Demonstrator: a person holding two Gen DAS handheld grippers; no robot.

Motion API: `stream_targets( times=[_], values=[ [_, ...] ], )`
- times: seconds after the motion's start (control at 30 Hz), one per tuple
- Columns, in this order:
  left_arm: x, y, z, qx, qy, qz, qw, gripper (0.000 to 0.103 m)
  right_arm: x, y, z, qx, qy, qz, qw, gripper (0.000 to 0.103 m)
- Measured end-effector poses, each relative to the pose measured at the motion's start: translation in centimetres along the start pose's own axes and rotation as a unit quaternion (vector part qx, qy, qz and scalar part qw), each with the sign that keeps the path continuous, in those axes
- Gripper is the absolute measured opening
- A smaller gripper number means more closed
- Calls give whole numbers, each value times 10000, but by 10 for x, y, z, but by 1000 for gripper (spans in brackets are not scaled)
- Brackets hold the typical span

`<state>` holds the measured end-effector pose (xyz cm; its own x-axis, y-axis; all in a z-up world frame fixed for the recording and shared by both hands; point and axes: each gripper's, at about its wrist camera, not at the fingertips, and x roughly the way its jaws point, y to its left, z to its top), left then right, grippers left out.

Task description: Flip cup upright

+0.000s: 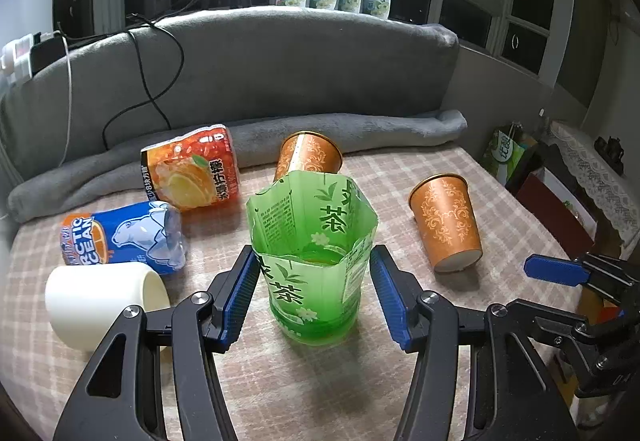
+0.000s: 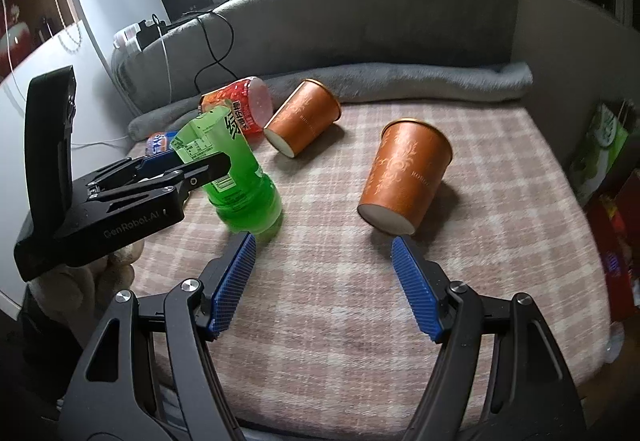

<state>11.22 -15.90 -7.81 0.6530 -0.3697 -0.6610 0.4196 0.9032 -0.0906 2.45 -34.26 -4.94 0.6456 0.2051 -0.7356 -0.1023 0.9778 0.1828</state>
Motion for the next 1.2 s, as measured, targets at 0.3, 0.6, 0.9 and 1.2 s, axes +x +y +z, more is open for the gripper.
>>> stream_targets(
  times=[0.3,0.6,0.9,1.2],
  values=[
    [1,-1,-1,-42,45,-108,9999,56,-4,2,-1,-107,-109,-208,9997,74],
    [1,1,-3,-88,136,-263,9995,70,-5,0,-1,-89,-119,-228,9996,74],
    [-7,6,-6,-143,193,-395,9989,81,-7,2,0,-67,-196,-245,9995,74],
    [-53,23,-15,-234,-299,-169,9991,81,-16,16,9,-186,-623,-545,9964,82]
  ],
)
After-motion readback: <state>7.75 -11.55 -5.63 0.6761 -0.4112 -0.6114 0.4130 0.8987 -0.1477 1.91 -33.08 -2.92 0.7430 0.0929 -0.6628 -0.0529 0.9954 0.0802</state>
